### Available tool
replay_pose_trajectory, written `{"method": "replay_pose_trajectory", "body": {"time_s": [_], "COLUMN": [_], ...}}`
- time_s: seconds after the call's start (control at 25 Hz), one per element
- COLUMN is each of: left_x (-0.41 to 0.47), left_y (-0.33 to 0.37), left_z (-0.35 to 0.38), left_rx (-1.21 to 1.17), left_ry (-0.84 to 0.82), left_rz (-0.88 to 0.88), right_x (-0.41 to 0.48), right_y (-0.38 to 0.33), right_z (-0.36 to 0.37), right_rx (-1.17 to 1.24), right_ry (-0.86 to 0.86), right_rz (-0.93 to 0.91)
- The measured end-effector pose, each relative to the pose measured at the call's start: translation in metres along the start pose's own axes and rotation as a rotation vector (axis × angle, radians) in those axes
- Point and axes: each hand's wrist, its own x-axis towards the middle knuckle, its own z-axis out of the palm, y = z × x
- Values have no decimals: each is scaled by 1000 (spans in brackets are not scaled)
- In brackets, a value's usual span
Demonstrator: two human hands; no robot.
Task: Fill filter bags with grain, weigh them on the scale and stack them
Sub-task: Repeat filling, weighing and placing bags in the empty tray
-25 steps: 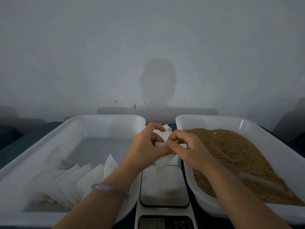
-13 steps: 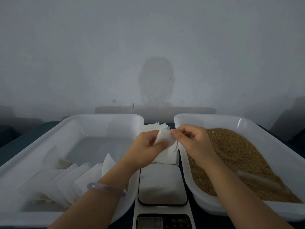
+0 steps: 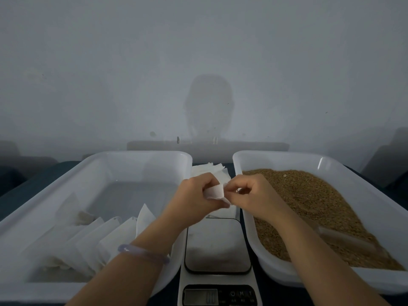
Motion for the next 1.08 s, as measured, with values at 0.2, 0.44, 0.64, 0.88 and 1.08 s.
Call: {"method": "replay_pose_trajectory", "body": {"time_s": [0.2, 0.44, 0.64, 0.88, 1.08], "left_x": [-1, -2, -1, -3, -4], "left_y": [0, 1, 5, 7, 10], "left_z": [1, -2, -1, -2, -1], "left_rx": [31, 173, 36, -27, 102], "left_ry": [-83, -182, -176, -241, -250], "left_rz": [-34, -34, -63, -52, -32], "right_x": [-1, -8, -12, -15, -18], "right_y": [-1, -3, -9, -20, -21], "right_z": [-2, -15, -18, -25, -29], "right_rx": [-128, -48, -94, -187, -77], "right_ry": [-125, -55, -4, -249, -279], "right_rz": [-8, 98, 45, 76, 127]}}
